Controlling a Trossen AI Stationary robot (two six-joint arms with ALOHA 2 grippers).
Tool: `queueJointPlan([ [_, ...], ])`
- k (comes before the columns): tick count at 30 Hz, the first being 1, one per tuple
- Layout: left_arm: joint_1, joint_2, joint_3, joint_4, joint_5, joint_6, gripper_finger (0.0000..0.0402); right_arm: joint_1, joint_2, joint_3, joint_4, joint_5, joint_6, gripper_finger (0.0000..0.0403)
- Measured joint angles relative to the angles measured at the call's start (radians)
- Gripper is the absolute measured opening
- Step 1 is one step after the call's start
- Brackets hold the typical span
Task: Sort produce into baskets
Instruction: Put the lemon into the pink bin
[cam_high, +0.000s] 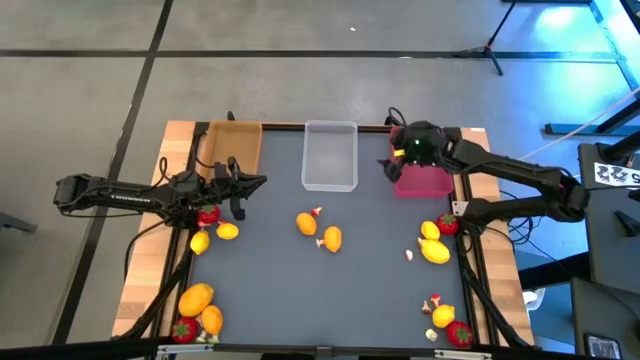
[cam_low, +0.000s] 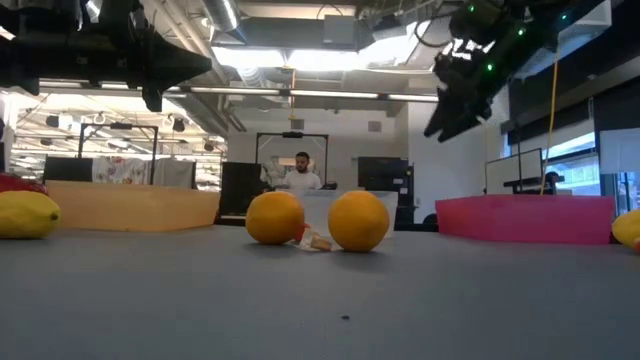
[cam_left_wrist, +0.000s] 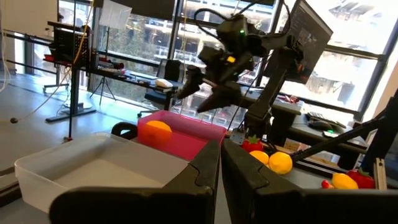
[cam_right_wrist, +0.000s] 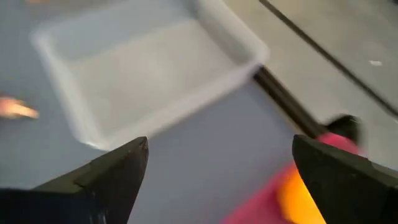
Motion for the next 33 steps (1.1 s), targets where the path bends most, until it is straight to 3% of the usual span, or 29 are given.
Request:
queueJointPlan([
  [5,0.0,0.0,0.0,0.0,0.0,0.0,0.0015,0.096,0.021,0.0,0.059,-0.135,0.063,0.0392],
  [15,-0.001,0.0,0.0,0.0,0.01,0.023,0.0015,0.305,0.128,0.0,0.201,-0.206,0.073,0.0392],
  [33,-0.001,0.0,0.0,0.0,0.009,-0.035,0.0015,0.531,0.39,0.0,0.478,-0.213,0.026,0.0392],
])
